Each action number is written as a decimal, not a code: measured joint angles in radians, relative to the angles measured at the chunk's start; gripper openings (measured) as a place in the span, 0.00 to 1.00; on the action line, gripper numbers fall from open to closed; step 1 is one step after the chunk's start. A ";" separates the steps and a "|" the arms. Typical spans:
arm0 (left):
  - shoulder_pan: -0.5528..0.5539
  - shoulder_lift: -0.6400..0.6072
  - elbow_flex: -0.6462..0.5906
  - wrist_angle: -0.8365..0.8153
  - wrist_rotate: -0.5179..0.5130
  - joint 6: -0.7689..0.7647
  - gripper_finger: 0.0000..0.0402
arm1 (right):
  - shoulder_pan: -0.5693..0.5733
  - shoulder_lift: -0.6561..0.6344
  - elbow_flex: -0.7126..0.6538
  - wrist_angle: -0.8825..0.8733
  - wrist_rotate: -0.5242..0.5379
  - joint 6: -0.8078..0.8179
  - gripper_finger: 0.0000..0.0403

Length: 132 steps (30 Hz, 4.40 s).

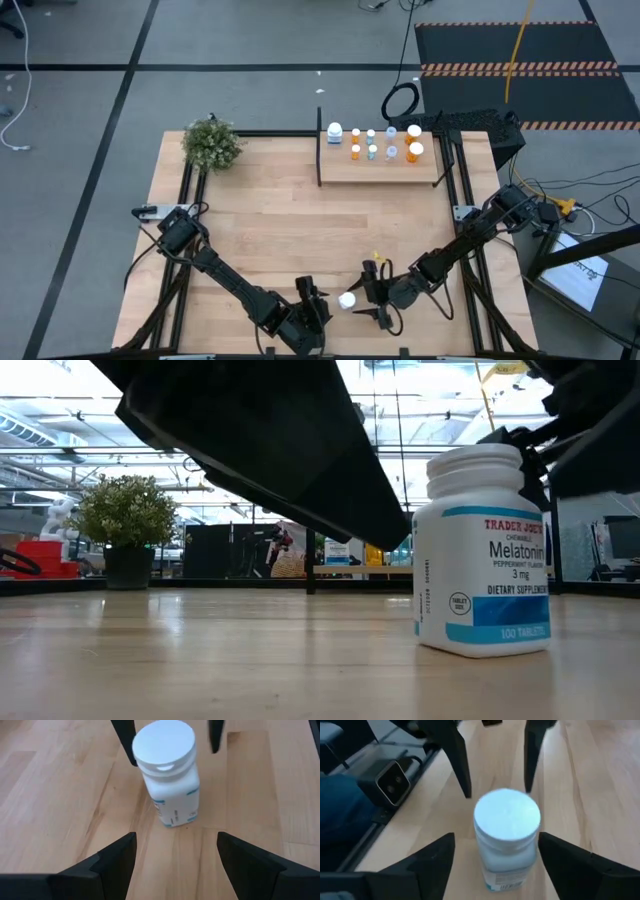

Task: Pick and place medicine bottles onto shelf by color
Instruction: Put the white pill bottle on the shelf aligned with the other white pill bottle

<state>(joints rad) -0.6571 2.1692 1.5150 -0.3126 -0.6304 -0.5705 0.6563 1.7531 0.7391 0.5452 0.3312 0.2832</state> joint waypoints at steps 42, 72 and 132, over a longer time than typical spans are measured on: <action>0.006 0.000 0.000 0.035 -0.098 -0.051 0.68 | -0.037 0.074 0.000 0.100 -0.001 -0.056 0.45; 0.053 0.038 -0.032 0.098 -0.040 -0.094 0.68 | -0.037 0.073 0.000 0.090 0.059 -0.035 0.55; 0.018 -0.060 -0.034 -0.097 -0.065 0.045 0.68 | -0.104 -0.163 0.021 -0.204 0.005 -0.097 0.43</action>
<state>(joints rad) -0.6392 2.1092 1.4811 -0.4093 -0.6952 -0.5251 0.5523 1.5896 0.7601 0.3408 0.3360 0.1866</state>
